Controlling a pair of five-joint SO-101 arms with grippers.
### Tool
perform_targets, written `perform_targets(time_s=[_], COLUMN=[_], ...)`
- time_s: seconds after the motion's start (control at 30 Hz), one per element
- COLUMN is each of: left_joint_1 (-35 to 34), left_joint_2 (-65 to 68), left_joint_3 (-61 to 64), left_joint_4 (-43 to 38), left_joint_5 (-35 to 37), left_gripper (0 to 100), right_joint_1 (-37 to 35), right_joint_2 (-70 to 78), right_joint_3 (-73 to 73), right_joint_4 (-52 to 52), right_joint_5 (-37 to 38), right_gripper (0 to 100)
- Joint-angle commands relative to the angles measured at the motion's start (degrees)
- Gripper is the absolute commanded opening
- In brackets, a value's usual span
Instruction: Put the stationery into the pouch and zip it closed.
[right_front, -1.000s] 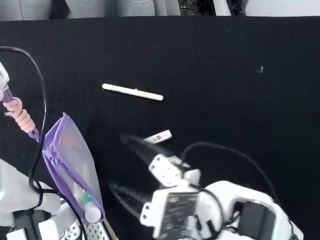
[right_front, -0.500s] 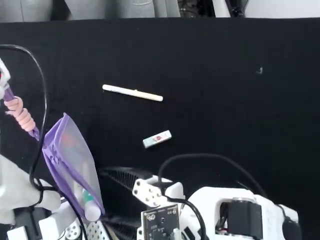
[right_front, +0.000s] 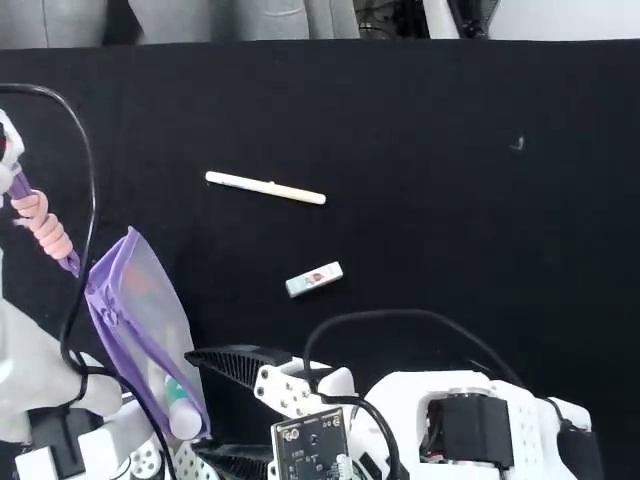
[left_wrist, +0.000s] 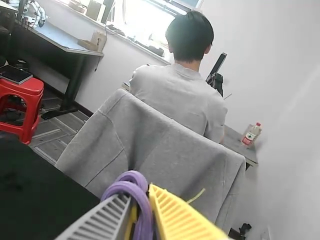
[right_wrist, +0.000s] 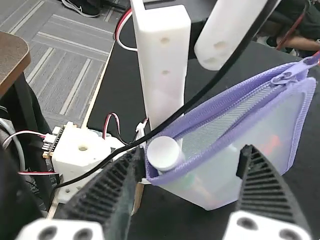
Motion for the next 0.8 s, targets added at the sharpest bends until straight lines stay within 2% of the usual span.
perform_targets(time_s=[0.0, 0.13, 0.27, 0.53, 0.77], left_joint_1=[-0.13, -0.13, -0.13, -0.13, -0.13], left_joint_2=[0.18, 0.09, -0.18, -0.18, -0.26], left_joint_3=[0.13, 0.13, 0.13, -0.22, -0.48], left_joint_4=[-1.23, -1.14, -1.05, -0.88, -0.18], left_joint_5=[0.44, 0.44, 0.44, 0.44, 0.44], left_gripper=[3, 3, 3, 3, 3], right_joint_1=[-3.16, -6.33, -5.36, 5.89, 12.13], right_joint_2=[0.13, 0.13, 0.22, 0.22, 0.22], right_joint_3=[1.63, 5.32, 6.46, 9.19, 11.38], right_joint_4=[-2.02, -5.27, -7.56, -14.33, -21.80], right_joint_5=[0.79, 0.79, 0.79, 0.88, 8.70], right_gripper=[29.3, 29.3, 29.3, 29.3, 29.3])
